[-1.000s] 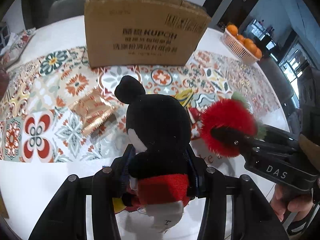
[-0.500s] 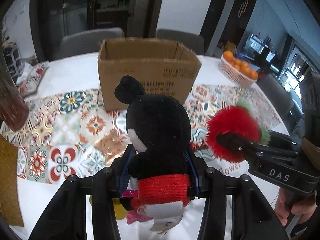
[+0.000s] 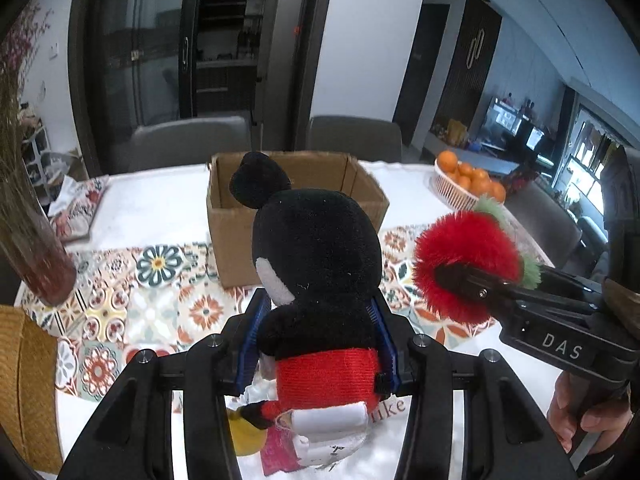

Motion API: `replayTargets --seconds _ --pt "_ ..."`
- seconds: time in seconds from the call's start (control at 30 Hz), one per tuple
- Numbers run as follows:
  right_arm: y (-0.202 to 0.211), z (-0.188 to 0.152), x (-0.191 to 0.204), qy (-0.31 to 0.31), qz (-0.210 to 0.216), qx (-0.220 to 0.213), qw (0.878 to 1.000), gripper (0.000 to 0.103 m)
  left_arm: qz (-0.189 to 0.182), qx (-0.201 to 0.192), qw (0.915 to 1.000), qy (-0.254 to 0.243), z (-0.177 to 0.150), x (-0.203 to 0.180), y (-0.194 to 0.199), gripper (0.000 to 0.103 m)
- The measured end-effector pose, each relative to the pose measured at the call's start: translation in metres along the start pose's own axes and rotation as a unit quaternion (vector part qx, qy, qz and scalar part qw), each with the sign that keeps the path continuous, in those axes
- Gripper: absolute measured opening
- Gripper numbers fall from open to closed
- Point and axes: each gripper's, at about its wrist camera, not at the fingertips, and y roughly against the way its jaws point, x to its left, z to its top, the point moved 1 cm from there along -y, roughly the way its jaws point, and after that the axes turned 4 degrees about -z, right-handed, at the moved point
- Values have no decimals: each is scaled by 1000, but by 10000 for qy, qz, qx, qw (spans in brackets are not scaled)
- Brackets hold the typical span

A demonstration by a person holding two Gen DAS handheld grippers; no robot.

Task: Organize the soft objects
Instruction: 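Lift both plush toys over the cardboard box and open both tools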

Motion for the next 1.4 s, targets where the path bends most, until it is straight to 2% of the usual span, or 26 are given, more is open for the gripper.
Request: replayTargets --seconds 0.43,0.9,1.17,1.4 --pt "14 31 6 -3 147 -449 9989 45 25 -494 9987 -85 37 0 13 48" --pt "10 68 8 -16 190 -826 9964 45 65 -717 9973 -173 75 6 6 48" --pt "-9 92 3 -28 232 -849 9961 45 54 -737 9971 -192 96 13 -9 48" --pt "-32 117 5 38 142 -706 9974 45 57 -563 9983 -130 115 31 -36 48"
